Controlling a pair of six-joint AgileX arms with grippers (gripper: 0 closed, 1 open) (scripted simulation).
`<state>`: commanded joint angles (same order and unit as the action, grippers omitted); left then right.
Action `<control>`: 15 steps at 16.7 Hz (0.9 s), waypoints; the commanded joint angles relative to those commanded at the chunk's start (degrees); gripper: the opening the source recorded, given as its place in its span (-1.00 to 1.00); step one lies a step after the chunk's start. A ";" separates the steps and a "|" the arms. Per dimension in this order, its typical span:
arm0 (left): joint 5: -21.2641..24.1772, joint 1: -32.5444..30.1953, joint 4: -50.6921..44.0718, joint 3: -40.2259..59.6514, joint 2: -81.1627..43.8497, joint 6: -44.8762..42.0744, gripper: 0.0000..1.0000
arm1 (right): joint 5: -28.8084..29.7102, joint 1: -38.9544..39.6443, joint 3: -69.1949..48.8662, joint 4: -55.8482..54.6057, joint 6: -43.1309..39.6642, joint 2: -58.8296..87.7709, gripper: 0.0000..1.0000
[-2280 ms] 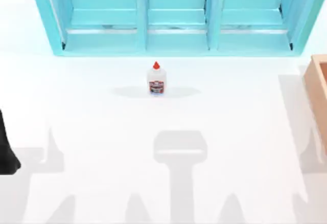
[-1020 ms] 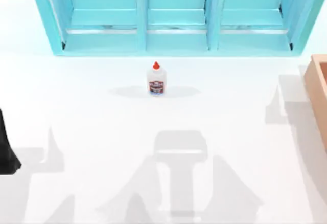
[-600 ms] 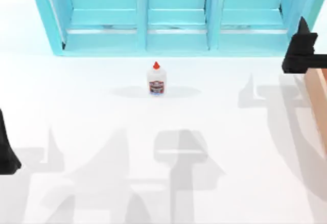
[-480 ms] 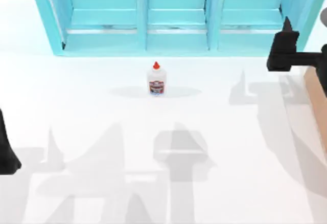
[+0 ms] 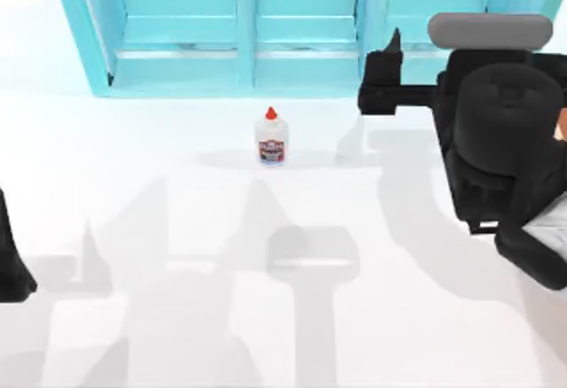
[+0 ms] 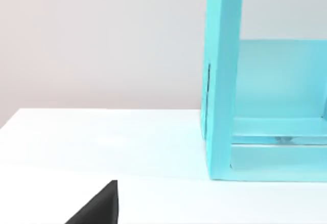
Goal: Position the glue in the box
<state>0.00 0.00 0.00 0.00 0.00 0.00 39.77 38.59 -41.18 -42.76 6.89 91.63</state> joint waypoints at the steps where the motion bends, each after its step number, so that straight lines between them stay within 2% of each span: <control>1: 0.00 0.00 0.00 0.00 0.00 0.00 1.00 | 1.24 1.14 -1.42 -1.47 0.30 2.60 1.00; 15: 0.00 0.00 0.00 0.00 0.00 0.00 1.00 | 18.16 17.78 -18.71 -19.44 3.12 42.21 1.00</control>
<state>0.00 0.00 0.00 0.00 0.00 0.00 57.93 56.38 -59.89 -62.19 10.02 133.83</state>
